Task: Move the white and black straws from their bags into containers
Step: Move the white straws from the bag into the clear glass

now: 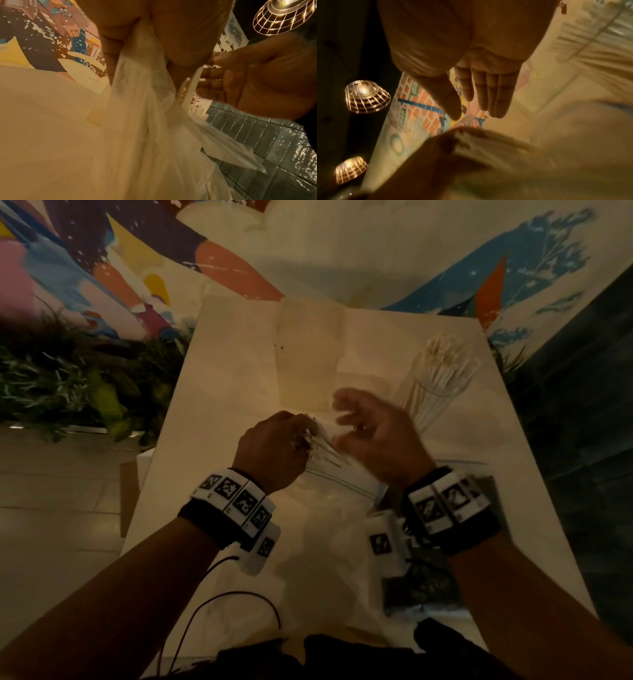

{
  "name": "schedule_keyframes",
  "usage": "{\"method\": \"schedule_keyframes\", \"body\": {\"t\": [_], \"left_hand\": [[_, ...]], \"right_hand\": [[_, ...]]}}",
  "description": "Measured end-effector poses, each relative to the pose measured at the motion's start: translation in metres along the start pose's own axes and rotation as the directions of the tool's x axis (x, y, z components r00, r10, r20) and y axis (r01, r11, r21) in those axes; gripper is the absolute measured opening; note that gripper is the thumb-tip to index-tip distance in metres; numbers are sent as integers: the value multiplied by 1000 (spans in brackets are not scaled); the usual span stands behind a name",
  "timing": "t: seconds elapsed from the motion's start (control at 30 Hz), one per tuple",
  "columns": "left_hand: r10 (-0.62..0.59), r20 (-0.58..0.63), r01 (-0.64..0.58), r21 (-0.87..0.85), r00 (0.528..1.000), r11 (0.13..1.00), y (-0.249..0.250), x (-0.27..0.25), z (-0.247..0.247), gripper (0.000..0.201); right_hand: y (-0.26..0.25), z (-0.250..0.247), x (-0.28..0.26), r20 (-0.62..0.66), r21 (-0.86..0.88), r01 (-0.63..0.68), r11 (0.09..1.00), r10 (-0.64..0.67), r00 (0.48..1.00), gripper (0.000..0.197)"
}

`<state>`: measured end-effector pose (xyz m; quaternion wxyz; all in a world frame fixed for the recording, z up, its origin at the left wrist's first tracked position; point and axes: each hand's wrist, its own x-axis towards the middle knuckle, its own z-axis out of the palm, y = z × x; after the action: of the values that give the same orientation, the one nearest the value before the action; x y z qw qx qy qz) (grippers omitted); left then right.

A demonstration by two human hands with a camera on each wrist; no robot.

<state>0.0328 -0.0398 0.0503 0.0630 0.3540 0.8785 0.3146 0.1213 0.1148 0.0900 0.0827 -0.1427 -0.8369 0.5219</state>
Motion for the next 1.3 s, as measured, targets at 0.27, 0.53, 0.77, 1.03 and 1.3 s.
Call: {"method": "schedule_keyframes", "body": {"t": [0.27, 0.53, 0.77, 1.03, 1.3], "left_hand": [[103, 19, -103, -32, 994, 994, -3, -10, -1, 24], [4, 141, 5, -62, 990, 998, 2, -17, -15, 76], [113, 52, -110, -65, 992, 992, -6, -15, -9, 37], [130, -82, -132, -15, 988, 991, -10, -12, -8, 47], [109, -57, -110, -21, 992, 994, -18, -10, -4, 40]], "right_hand": [[35, 39, -9, 36, -191, 61, 980, -55, 998, 54], [48, 46, -21, -82, -154, 92, 984, -105, 991, 22], [49, 49, -17, -142, -157, 141, 978, -163, 976, 18], [54, 47, -12, -229, -137, 19, 990, -51, 972, 11], [57, 53, -16, -177, -140, -33, 990, 8, 984, 13]]}}
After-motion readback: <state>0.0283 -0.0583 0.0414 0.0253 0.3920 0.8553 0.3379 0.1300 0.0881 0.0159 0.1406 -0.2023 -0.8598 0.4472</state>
